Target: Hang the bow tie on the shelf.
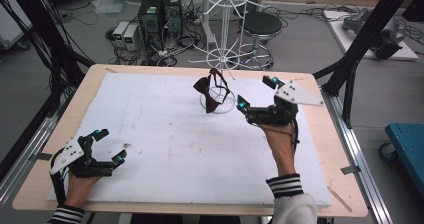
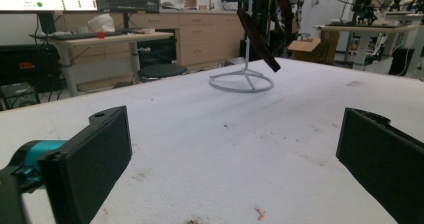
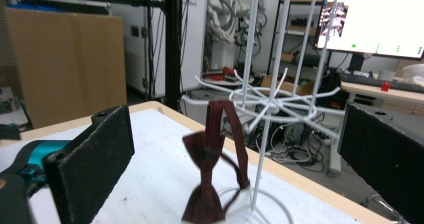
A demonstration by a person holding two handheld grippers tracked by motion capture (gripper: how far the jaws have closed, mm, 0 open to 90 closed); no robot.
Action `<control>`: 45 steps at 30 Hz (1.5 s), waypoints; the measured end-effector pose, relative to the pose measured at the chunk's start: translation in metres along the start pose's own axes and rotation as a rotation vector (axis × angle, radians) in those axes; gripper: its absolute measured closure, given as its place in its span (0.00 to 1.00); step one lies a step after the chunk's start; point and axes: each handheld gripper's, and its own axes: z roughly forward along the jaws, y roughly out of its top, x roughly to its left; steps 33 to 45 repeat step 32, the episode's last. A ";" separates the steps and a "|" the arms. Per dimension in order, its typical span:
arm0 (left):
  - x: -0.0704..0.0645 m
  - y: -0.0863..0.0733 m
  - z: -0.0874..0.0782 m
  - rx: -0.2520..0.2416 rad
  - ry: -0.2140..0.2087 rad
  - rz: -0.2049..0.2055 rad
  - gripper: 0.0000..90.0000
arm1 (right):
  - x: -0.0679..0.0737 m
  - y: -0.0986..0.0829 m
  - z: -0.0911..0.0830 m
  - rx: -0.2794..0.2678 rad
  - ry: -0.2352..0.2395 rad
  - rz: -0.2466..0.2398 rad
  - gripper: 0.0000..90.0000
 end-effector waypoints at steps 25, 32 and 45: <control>-0.001 -0.001 -0.001 -0.018 0.016 0.003 0.02 | 0.004 -0.151 -0.081 -0.004 -0.067 0.091 0.01; -0.002 -0.001 -0.002 -0.023 0.019 0.005 0.02 | 0.006 -0.157 -0.079 0.002 -0.072 0.088 0.01; -0.002 -0.001 -0.002 -0.023 0.019 0.005 0.02 | 0.006 -0.157 -0.079 0.002 -0.072 0.088 0.01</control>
